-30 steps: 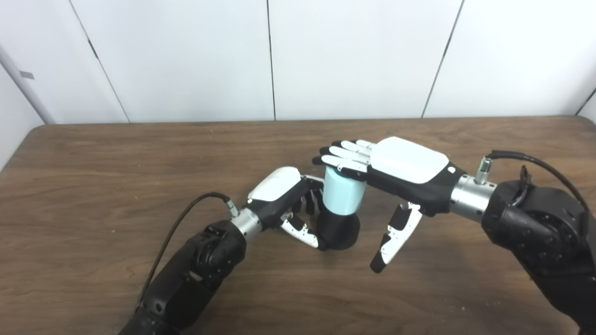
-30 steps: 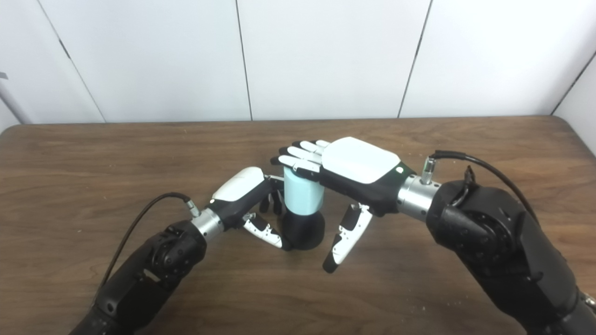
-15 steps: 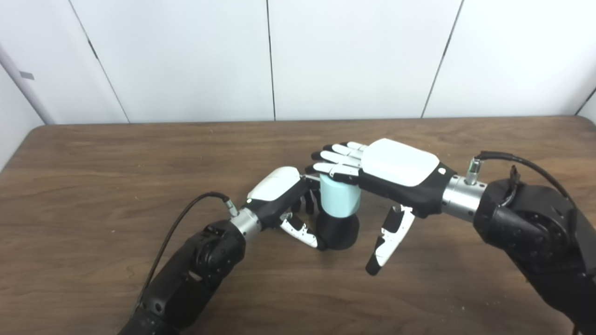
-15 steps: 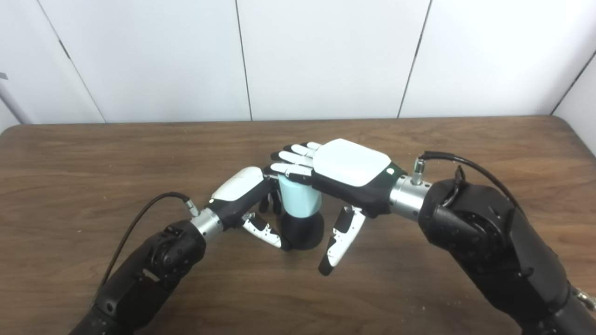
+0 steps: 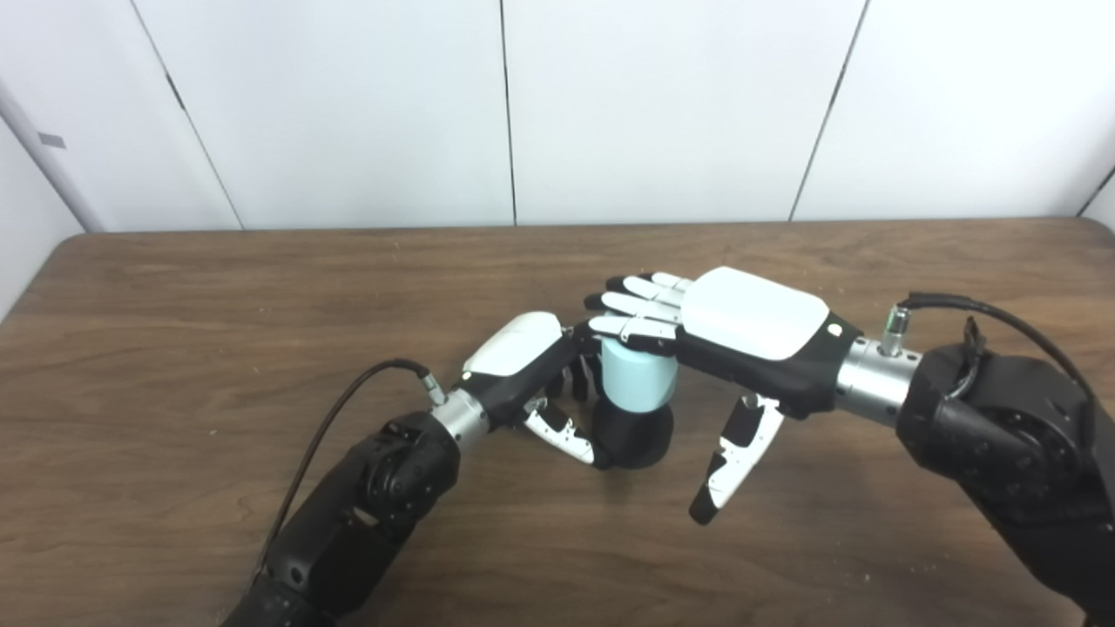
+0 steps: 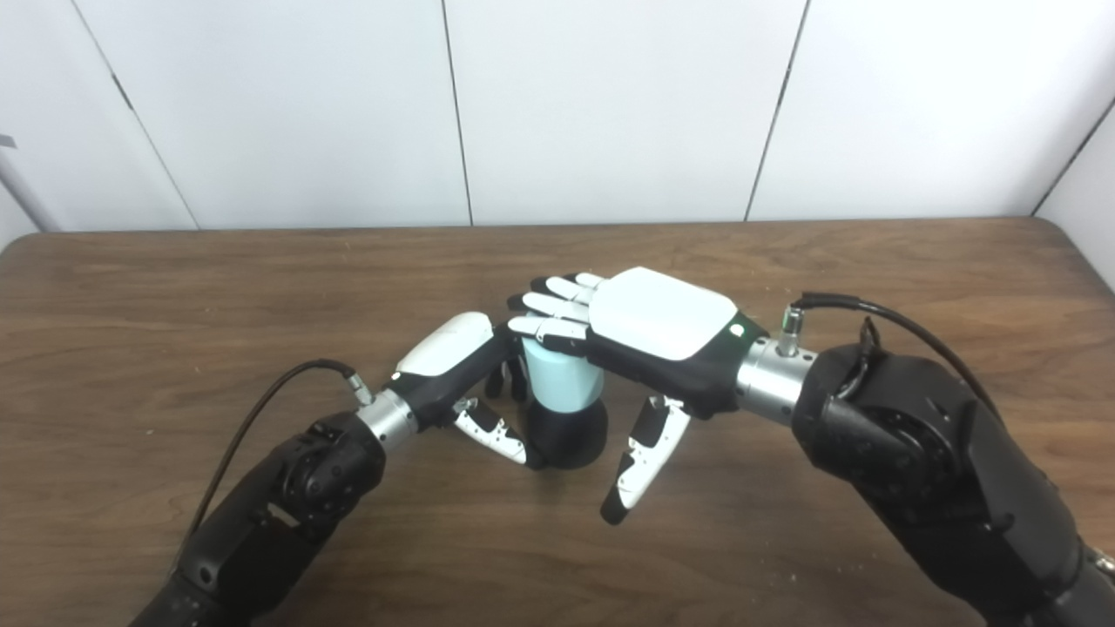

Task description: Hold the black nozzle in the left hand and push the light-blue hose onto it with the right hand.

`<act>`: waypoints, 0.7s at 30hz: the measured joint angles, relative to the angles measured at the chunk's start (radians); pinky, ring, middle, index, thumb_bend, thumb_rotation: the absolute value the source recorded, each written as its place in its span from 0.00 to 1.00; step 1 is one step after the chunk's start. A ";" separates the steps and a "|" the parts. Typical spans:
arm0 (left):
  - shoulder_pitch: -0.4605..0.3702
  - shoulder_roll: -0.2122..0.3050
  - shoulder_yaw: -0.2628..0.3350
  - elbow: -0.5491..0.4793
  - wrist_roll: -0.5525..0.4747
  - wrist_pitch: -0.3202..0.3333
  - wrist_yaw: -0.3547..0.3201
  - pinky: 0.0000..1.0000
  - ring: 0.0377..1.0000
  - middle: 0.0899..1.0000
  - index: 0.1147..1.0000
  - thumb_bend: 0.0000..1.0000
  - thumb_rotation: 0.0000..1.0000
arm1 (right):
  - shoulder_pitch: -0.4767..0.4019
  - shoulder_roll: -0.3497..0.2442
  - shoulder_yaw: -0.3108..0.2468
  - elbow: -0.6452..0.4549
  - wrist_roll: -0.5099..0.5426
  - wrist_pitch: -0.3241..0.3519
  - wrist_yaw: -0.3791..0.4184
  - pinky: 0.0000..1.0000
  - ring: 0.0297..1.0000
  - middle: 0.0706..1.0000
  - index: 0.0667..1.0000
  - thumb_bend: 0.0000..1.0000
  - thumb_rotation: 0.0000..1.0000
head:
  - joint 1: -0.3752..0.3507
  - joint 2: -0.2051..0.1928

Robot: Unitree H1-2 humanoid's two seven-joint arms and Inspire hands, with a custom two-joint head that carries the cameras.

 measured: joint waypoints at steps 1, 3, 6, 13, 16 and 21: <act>0.000 0.000 0.000 0.000 0.000 0.000 0.000 0.57 0.52 0.47 0.39 0.52 0.00 | 0.001 -0.002 0.000 -0.001 -0.001 0.000 0.000 1.00 1.00 1.00 0.97 0.88 0.50 | 0.000 0.000; 0.000 0.000 0.001 0.000 0.000 0.000 -0.002 0.57 0.52 0.47 0.39 0.52 0.00 | 0.007 -0.007 0.004 -0.001 -0.002 0.006 0.008 1.00 1.00 1.00 0.98 0.88 0.52 | 0.003 0.014; 0.000 0.000 0.005 0.000 0.000 0.000 -0.010 0.57 0.52 0.47 0.39 0.52 0.00 | 0.008 -0.009 0.002 -0.002 -0.002 0.027 0.008 1.00 1.00 1.00 0.99 0.88 0.52 | 0.005 0.020; 0.000 -0.001 0.009 -0.001 0.000 0.000 -0.015 0.50 0.49 0.46 0.40 0.52 0.00 | 0.008 -0.015 0.005 -0.008 0.000 0.062 0.008 1.00 1.00 1.00 1.00 0.89 0.52 | 0.009 0.020; 0.000 -0.002 0.009 -0.001 0.000 0.000 -0.016 0.49 0.49 0.46 0.40 0.52 0.00 | 0.007 -0.015 0.007 -0.008 0.000 0.073 0.008 1.00 1.00 1.00 1.00 0.89 0.52 | 0.011 0.025; 0.000 -0.002 0.010 -0.001 0.000 0.000 -0.018 0.50 0.50 0.46 0.40 0.52 0.00 | 0.006 -0.015 0.011 -0.007 -0.003 0.075 0.008 1.00 1.00 1.00 1.00 0.89 0.52 | 0.014 0.020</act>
